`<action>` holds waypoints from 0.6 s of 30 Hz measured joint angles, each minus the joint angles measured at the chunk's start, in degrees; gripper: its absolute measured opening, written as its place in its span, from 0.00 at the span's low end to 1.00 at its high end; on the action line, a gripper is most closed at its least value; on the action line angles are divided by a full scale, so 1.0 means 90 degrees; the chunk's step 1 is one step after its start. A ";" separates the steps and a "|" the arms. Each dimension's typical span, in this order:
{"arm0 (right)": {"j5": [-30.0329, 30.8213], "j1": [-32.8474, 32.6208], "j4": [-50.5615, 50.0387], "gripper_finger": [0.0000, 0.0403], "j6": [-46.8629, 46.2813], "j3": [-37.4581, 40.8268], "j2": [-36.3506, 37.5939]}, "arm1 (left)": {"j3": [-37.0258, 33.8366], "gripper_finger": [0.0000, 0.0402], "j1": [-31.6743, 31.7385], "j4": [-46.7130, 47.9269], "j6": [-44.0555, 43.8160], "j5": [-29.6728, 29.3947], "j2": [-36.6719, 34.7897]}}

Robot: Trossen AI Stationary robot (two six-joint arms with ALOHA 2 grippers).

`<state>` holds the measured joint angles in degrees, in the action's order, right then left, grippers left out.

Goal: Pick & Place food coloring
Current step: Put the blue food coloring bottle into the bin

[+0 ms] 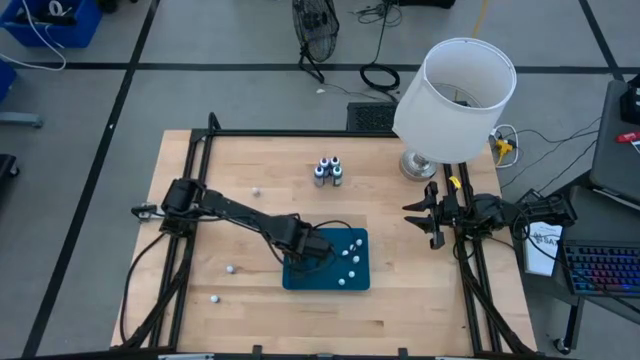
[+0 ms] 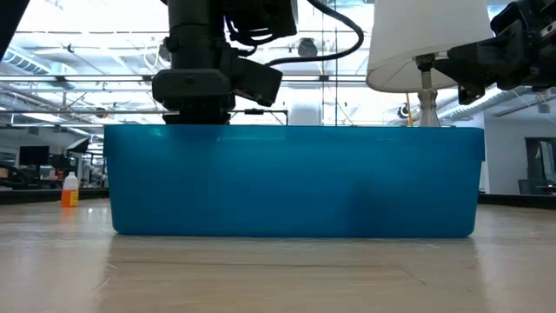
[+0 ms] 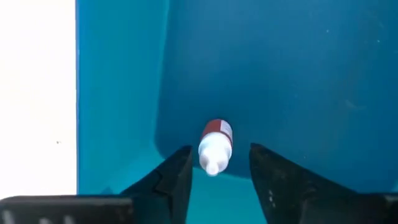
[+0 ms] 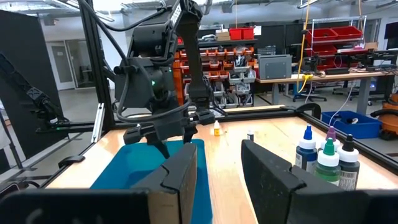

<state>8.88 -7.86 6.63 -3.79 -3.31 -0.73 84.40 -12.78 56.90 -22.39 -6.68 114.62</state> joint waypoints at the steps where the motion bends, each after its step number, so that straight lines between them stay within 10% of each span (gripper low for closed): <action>1: 0.0000 0.0000 0.0002 0.28 -0.0002 0.0000 0.0002 | 0.0000 0.43 0.0002 0.0002 0.0026 0.0000 -0.0020; 18: 0.0000 0.0000 0.0000 0.28 -0.0001 0.0000 0.0002 | -0.0150 0.47 0.0509 0.1638 -0.1202 -0.2221 -0.2675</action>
<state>8.88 -7.86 6.63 -3.80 -3.31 -0.71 83.05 -8.19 71.64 -33.20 -26.66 90.54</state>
